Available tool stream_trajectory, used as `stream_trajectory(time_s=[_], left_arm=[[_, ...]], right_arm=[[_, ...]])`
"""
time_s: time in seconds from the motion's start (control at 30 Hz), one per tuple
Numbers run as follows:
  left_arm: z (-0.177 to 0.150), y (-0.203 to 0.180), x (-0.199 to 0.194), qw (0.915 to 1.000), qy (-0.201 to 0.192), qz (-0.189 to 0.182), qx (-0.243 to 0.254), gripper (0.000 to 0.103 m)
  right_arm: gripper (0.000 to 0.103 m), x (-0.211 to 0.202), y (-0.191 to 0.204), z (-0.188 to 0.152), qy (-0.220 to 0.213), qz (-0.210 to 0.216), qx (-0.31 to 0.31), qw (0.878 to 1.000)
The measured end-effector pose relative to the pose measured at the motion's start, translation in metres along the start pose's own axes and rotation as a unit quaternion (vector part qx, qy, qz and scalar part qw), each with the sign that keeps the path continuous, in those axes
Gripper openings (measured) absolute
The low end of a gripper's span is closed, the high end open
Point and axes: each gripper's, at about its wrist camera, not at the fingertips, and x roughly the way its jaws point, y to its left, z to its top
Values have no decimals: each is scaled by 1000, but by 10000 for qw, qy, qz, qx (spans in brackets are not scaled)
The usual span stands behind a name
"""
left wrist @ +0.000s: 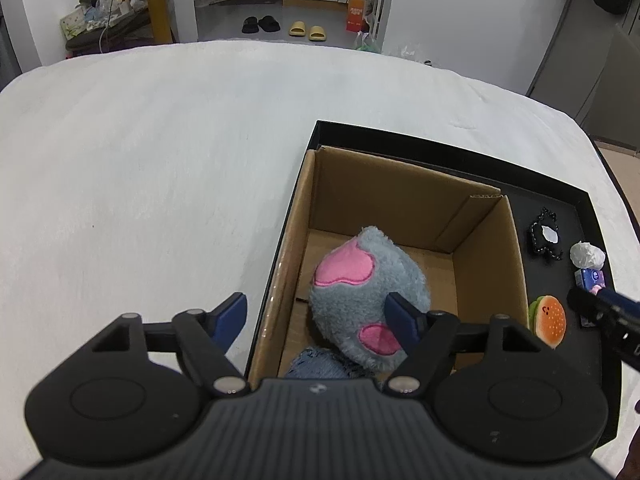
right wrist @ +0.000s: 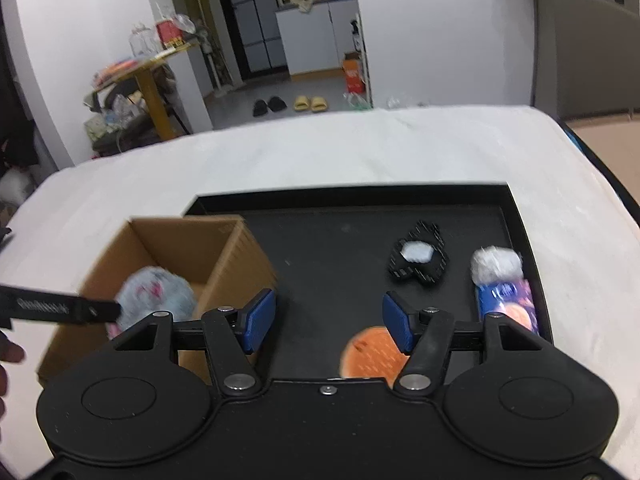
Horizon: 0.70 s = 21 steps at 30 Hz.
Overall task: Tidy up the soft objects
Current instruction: 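Move the right gripper to the burger plush and grasp it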
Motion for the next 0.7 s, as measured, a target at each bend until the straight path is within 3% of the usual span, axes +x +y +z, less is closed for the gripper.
stream_trajectory(time_s=[0.1, 0.23, 0.43, 0.6, 0.7], left_arm=[[-2, -4, 1, 10000, -39, 52, 47, 80], [-3, -9, 2, 9998, -112, 108, 80, 84], [-5, -14, 4, 9998, -169, 86, 81, 86], [-4, -18, 6, 9997, -169, 87, 146, 90], [-4, -18, 7, 9996, -161, 80, 197, 91]], right_arm=[[60, 6, -9, -9, 150, -28, 116, 9998], [69, 14, -23, -22, 319, 53, 359, 9988], [80, 23, -24, -32, 459, -83, 246, 9986], [80, 32, -24, -35, 577, -130, 253, 9979], [72, 36, -24, -38, 673, -164, 208, 9974]])
